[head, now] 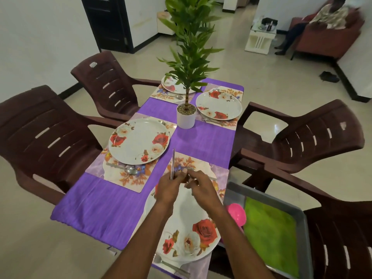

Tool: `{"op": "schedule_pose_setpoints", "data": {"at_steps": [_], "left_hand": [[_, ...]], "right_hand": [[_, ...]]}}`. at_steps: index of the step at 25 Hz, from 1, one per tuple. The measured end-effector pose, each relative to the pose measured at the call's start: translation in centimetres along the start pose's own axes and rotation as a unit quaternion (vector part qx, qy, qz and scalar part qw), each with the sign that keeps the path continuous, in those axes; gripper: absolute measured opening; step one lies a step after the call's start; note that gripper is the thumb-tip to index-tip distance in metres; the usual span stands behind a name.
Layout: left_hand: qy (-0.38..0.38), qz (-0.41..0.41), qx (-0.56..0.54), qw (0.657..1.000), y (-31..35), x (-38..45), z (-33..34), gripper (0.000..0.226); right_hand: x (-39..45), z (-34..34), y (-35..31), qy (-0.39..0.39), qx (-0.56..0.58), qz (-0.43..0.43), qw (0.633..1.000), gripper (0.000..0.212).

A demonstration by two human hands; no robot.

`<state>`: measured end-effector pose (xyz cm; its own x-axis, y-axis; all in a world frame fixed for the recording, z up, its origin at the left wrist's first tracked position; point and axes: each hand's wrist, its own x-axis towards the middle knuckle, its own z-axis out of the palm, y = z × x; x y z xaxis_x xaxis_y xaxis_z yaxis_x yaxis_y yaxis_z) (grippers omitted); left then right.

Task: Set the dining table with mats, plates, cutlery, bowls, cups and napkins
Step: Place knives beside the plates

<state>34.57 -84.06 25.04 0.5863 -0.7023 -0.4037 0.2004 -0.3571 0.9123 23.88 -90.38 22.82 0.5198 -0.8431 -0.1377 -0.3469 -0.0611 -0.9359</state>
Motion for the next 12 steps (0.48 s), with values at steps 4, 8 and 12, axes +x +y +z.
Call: {"op": "schedule_pose_setpoints", "data": {"at_steps": [4,8,12], "left_hand": [[0.018,-0.031,0.032,0.999,-1.6,4.0,1.2,0.016],[0.09,-0.075,0.017,0.993,-2.2,7.3,2.3,0.013],[0.124,-0.07,0.024,0.99,-1.2,11.9,2.9,0.012]], "right_hand": [[2.5,-2.1,2.3,-0.075,-0.074,-0.026,0.994,0.043],[5.5,-5.6,5.1,-0.095,-0.077,-0.005,0.992,0.035],[9.0,-8.0,8.1,-0.016,-0.171,-0.039,0.984,0.021]]}}
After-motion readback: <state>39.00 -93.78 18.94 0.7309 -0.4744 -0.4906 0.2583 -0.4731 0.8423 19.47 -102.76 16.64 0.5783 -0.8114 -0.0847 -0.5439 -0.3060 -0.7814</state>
